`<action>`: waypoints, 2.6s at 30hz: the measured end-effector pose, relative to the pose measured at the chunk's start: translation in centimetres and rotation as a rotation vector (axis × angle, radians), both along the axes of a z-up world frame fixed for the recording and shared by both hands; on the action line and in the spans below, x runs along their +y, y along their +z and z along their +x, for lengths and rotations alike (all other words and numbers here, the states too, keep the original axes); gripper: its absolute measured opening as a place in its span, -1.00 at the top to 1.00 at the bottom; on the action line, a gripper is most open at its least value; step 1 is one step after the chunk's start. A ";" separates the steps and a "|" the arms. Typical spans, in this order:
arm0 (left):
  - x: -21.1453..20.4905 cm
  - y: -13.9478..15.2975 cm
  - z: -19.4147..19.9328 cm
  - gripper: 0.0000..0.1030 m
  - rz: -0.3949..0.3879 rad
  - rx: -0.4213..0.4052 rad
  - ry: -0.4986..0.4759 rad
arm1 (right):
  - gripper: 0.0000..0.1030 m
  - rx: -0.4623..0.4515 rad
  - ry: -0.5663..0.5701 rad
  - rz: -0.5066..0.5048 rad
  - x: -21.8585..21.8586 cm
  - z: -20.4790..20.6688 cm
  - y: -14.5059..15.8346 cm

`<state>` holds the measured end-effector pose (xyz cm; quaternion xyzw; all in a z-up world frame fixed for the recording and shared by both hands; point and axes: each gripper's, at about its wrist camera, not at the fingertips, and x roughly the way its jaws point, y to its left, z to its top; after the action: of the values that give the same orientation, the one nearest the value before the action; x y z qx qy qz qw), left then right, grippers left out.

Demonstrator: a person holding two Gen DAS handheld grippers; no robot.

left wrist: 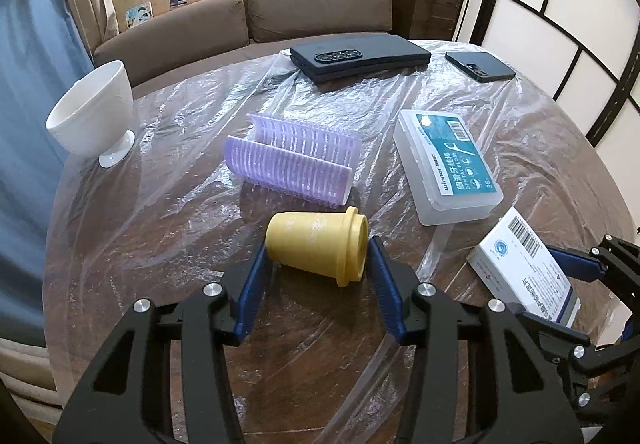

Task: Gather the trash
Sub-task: 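Grasp the yellow cup with the left tool while the right tool grasps the white medicine box, then carry the yellow cup and medicine box with both tools over the white bin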

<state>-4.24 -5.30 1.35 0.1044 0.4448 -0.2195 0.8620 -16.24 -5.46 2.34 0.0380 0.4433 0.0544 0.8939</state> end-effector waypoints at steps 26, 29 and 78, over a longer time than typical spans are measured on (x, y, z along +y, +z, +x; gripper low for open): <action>0.5 1.1 -1.8 0.02 -0.013 -0.008 0.011 | -0.05 0.027 0.014 -0.082 0.8 0.5 -0.2; 0.6 1.1 -1.8 0.02 -0.013 -0.010 0.015 | -0.09 0.032 0.019 -0.114 1.1 1.0 -0.4; 0.6 1.8 -6.7 0.02 -0.060 0.017 0.019 | 0.01 0.022 0.034 -0.014 -1.1 -3.8 2.1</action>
<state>-10.95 -4.72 3.11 0.0722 0.4460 -0.2254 0.8631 -20.09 -6.59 4.48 0.0247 0.4539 0.0660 0.8883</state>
